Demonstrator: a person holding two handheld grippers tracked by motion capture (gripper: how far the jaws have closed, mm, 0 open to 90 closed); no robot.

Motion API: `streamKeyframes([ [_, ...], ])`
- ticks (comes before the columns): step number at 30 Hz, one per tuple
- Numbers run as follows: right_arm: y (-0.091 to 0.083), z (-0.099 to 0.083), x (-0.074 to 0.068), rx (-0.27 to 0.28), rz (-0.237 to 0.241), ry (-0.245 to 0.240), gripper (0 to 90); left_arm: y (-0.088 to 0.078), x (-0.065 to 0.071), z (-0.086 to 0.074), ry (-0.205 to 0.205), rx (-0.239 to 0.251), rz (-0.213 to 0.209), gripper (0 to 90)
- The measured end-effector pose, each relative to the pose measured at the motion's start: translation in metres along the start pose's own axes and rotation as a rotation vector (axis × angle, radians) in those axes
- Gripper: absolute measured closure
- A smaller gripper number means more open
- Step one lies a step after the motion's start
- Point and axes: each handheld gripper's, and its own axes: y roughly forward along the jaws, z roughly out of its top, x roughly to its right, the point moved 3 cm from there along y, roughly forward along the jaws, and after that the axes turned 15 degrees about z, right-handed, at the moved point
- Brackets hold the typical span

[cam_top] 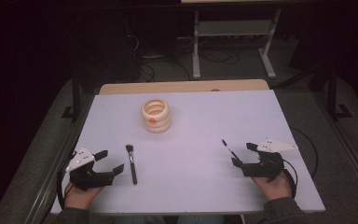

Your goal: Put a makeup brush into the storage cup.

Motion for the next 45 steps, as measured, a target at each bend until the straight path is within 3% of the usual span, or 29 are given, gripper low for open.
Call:
streamKeyframes([
  [12,-0.004,0.004,-0.004,0.016,-0.001,-0.014,16.1,-0.002,0.004,0.001,0.018,-0.001,0.005,15.4],
  [21,-0.004,0.006,-0.01,0.02,0.017,-0.031,19.1,-0.003,0.006,0.0,0.005,-0.004,0.011,17.1],
  [29,-0.001,0.009,-0.018,0.001,0.029,-0.046,18.7,-0.003,0.008,0.001,0.02,-0.008,0.01,18.4],
  [37,0.003,0.011,-0.025,-0.013,0.027,-0.072,18.7,-0.006,0.008,0.001,0.008,0.0,0.014,21.2],
  [45,0.006,0.01,-0.024,-0.024,0.044,-0.06,18.5,0.0,0.01,0.0,0.016,-0.02,0.019,22.5],
])
